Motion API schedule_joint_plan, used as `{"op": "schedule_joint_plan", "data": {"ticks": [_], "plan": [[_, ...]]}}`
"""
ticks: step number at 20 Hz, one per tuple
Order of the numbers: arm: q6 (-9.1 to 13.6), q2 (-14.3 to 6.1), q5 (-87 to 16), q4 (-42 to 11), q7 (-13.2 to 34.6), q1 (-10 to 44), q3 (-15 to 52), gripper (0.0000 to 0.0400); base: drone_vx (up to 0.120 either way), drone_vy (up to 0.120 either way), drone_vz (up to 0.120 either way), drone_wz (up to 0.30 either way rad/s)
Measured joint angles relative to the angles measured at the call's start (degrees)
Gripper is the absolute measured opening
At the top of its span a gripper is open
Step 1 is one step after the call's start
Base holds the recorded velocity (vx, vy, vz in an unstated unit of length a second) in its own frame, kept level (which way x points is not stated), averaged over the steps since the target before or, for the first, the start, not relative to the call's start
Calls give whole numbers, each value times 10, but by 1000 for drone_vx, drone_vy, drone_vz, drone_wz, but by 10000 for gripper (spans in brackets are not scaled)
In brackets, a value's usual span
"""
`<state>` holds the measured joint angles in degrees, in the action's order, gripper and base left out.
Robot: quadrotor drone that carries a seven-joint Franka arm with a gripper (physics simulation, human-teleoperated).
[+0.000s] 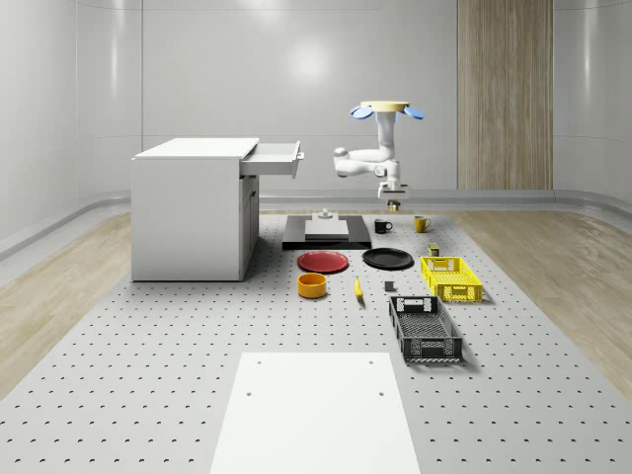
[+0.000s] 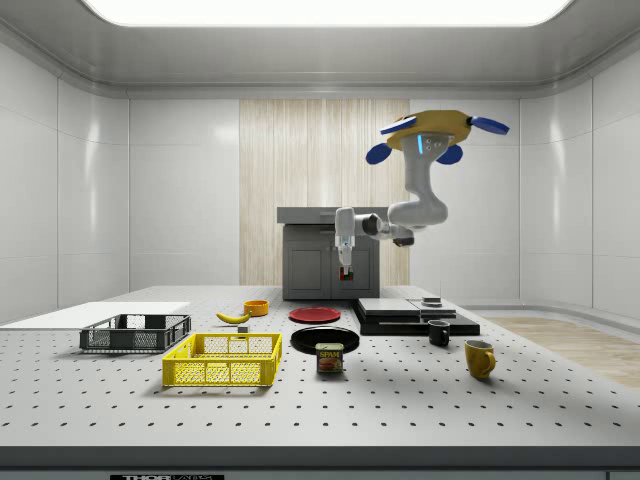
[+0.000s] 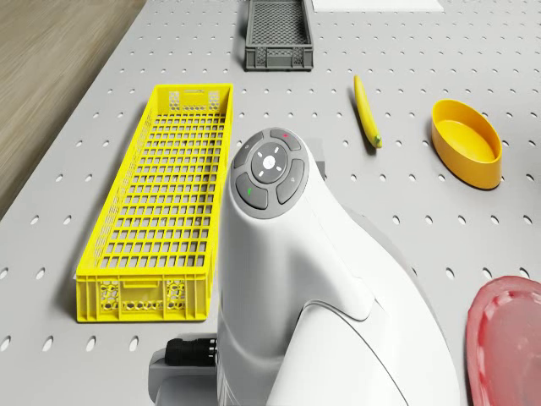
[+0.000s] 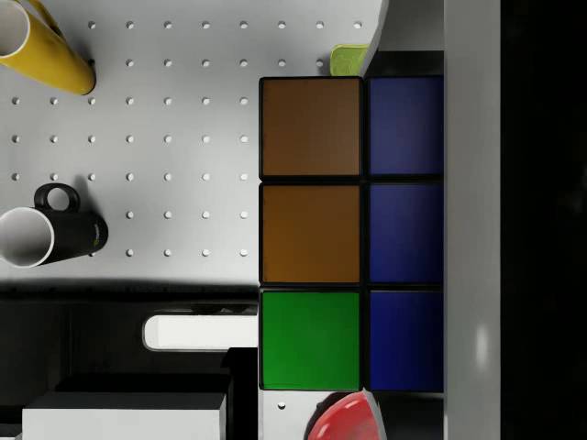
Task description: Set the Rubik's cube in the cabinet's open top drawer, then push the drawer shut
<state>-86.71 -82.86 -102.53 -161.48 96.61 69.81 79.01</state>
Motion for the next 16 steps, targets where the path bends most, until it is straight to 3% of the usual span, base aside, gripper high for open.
{"op": "schedule_joint_plan", "data": {"ticks": [12, 16], "plan": [[-15, -16, 7, 1, 3, 3, 2, 325, 0, -120, 120, 0], [-20, -21, 9, 1, 4, 4, 2, 325, 0, -70, 120, 0]]}}
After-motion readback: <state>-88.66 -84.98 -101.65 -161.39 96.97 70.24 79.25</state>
